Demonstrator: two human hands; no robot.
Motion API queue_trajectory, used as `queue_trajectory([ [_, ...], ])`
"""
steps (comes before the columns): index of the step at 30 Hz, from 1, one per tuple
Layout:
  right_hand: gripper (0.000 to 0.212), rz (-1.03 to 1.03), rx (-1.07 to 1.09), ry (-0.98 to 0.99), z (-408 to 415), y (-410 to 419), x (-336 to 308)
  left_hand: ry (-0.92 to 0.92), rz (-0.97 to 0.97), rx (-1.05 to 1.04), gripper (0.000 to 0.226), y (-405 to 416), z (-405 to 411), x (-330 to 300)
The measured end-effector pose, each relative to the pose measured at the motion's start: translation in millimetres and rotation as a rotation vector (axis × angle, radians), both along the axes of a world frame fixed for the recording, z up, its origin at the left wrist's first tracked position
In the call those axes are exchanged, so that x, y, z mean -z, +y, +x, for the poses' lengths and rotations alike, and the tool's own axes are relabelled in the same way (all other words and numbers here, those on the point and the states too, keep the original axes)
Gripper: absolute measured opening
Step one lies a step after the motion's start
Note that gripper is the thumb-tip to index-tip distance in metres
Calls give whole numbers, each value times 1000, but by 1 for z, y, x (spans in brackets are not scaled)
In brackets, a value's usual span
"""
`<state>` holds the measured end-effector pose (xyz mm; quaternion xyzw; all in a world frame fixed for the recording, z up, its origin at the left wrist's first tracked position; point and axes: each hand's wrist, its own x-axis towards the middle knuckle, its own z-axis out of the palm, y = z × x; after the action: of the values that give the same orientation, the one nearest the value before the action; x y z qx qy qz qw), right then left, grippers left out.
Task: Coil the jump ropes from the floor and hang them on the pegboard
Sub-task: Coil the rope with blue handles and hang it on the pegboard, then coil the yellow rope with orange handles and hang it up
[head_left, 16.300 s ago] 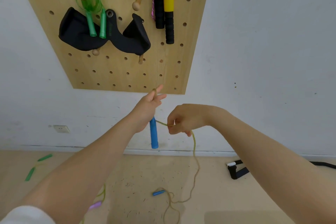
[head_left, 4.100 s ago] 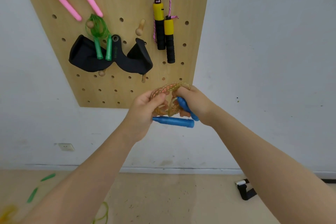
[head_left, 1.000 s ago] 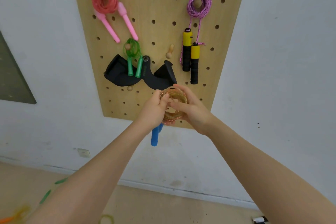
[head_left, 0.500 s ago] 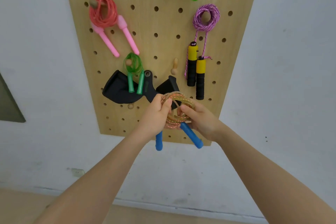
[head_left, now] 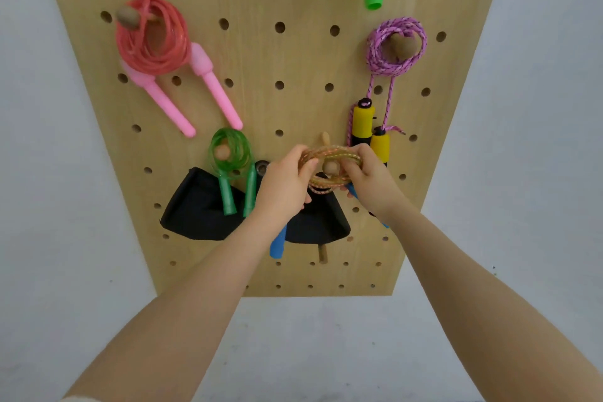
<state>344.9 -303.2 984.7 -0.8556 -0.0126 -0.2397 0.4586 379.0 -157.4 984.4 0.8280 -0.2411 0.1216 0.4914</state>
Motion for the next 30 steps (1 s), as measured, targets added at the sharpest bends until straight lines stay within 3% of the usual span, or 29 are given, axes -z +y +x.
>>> queue_trajectory([
  [7, 12, -105, 176, -69, 46, -4, -2, -124, -2, -37, 19, -17, 56, -1],
  [12, 24, -237, 518, -62, 66, 4, -1, -61, -192, -104, 20, -27, 78, 2],
  [15, 15, -502, 562, 111, 68, 5, 11, -245, 8, -237, 26, -29, 71, 16],
  [18, 25, -794, 533, 213, 64, 0, 27, -452, 280, -410, 22, -26, 65, 26],
  [21, 43, -596, 438, 339, 52, -8, 25, -341, 442, -366, 41, -24, 61, 18],
  [24, 58, -347, 367, 289, 34, -12, 20, -216, 347, -255, 61, -19, 51, 17],
  [27, 45, -427, 388, 132, 5, -9, 19, -223, 274, -156, 65, -7, 31, 27],
  [30, 19, -405, 339, -53, -27, -2, 20, -280, 180, -119, 54, 5, 5, 43],
])
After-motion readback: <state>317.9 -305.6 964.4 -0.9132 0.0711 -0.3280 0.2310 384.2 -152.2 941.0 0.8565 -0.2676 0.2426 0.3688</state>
